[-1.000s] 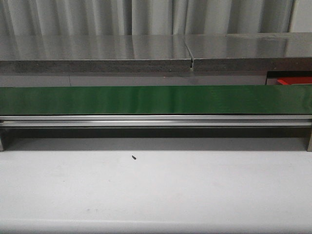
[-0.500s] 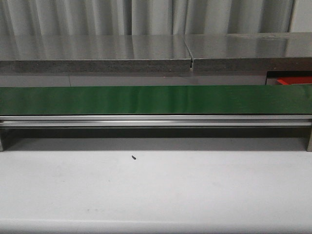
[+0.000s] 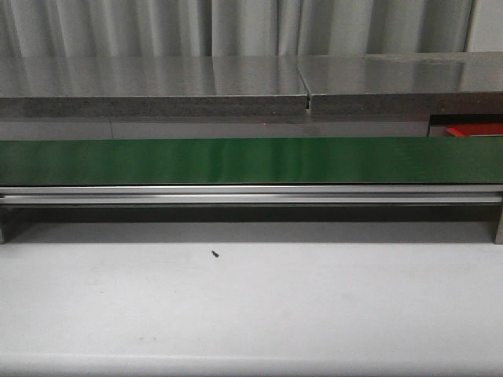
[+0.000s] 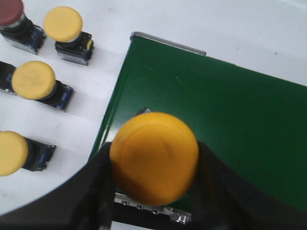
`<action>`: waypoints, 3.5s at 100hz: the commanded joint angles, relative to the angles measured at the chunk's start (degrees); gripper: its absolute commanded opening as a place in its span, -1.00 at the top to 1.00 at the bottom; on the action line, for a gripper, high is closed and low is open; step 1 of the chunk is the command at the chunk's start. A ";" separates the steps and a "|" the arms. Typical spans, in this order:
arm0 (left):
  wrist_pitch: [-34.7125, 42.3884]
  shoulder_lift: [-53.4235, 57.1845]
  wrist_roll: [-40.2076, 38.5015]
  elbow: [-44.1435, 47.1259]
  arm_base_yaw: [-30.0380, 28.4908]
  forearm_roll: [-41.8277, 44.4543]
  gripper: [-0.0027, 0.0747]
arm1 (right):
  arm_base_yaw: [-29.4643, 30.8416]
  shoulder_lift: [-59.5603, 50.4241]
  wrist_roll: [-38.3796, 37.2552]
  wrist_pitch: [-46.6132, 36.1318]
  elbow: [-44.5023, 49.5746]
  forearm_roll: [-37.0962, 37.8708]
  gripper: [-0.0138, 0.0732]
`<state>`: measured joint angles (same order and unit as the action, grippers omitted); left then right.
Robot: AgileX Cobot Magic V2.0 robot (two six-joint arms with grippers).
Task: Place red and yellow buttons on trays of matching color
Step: 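Grasp the yellow button with the left gripper and set it on the conveyor, then move the left gripper over a red-capped button on the table, then grasp the red button with the left gripper and set it on the conveyor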
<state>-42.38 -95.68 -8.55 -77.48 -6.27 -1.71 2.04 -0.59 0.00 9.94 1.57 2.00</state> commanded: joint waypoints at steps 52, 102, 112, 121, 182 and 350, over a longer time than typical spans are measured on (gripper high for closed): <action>-1.63 -6.28 3.23 -7.07 0.45 -4.79 0.54 | -0.19 -0.96 0.00 -4.48 -0.02 0.54 0.84; -2.22 -0.96 4.62 -8.39 0.45 -5.43 -0.78 | -0.19 -0.96 0.00 -4.48 -0.02 0.54 0.84; -3.73 2.19 4.62 -7.85 0.45 -4.56 -0.78 | -0.19 -0.96 0.00 -4.48 -0.02 0.54 0.84; -3.28 5.53 4.26 -6.44 0.45 -2.76 -0.78 | -0.19 -0.96 0.00 -4.48 -0.02 0.54 0.84; 0.24 17.63 -1.00 10.95 -23.68 5.52 -0.78 | -0.19 -0.96 0.00 -4.48 -0.02 0.54 0.84; 21.46 -6.79 -1.57 12.09 -27.44 0.97 0.10 | -0.19 -0.96 0.00 -4.48 -0.02 0.54 0.84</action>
<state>-23.82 -104.84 -9.63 -63.81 -34.08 -0.30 2.04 -0.59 0.00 9.94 1.57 2.00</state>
